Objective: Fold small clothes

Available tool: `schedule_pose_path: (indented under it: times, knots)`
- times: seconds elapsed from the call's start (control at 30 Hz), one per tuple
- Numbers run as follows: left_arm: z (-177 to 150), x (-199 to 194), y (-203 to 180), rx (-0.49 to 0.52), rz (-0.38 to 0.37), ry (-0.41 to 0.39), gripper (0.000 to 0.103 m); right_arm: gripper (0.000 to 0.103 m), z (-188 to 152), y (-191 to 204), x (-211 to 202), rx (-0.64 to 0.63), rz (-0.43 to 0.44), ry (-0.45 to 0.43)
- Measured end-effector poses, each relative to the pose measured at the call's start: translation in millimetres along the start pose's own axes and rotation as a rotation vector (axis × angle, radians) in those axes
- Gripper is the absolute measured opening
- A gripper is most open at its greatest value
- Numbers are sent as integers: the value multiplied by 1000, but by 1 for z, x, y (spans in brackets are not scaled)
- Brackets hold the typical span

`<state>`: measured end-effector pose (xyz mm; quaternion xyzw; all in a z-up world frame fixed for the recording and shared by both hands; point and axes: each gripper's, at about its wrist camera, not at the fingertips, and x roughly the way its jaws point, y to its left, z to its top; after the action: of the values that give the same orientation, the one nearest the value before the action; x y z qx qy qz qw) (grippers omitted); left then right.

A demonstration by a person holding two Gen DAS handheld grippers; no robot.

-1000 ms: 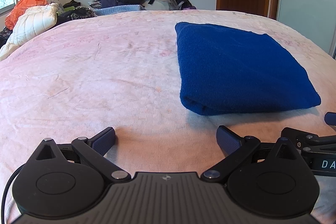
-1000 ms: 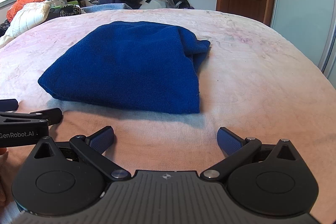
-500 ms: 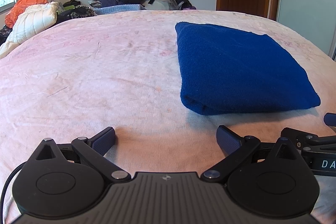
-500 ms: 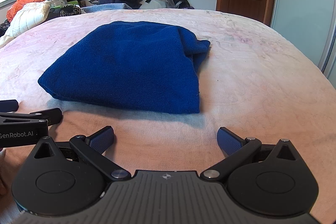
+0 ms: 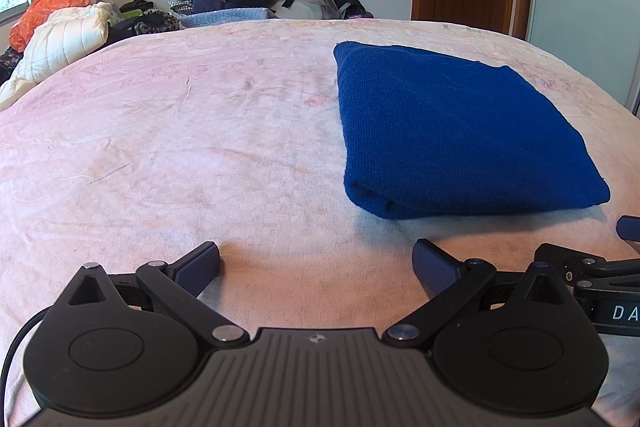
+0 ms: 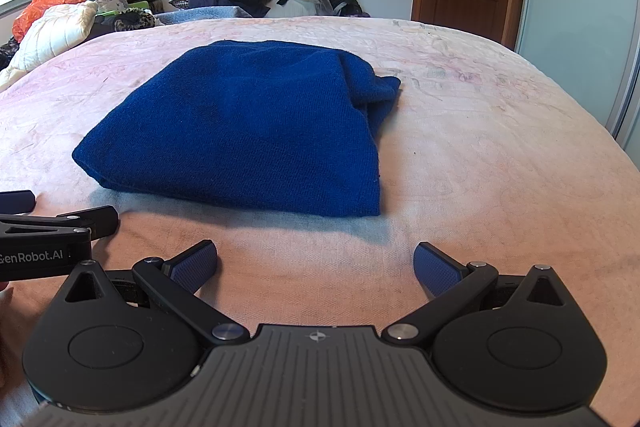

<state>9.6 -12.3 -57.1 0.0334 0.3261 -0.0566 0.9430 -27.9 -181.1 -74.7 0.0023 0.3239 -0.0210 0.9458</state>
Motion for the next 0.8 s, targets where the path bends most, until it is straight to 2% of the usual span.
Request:
schedule_pose_path:
  times: [0.37, 0.43, 0.53, 0.8]
  knots:
    - [0, -1, -1, 6, -1, 3, 103, 102, 0, 1, -1, -6, -6, 8]
    - [1, -1, 1, 17, -7, 11, 103, 103, 1, -2, -6, 33, -9, 18]
    - [3, -5, -1, 32, -16, 31, 103, 103, 0, -13, -16, 164, 42, 16]
    - [8, -17, -6, 52, -12, 14, 103, 103, 3, -14, -25, 163, 67, 37]
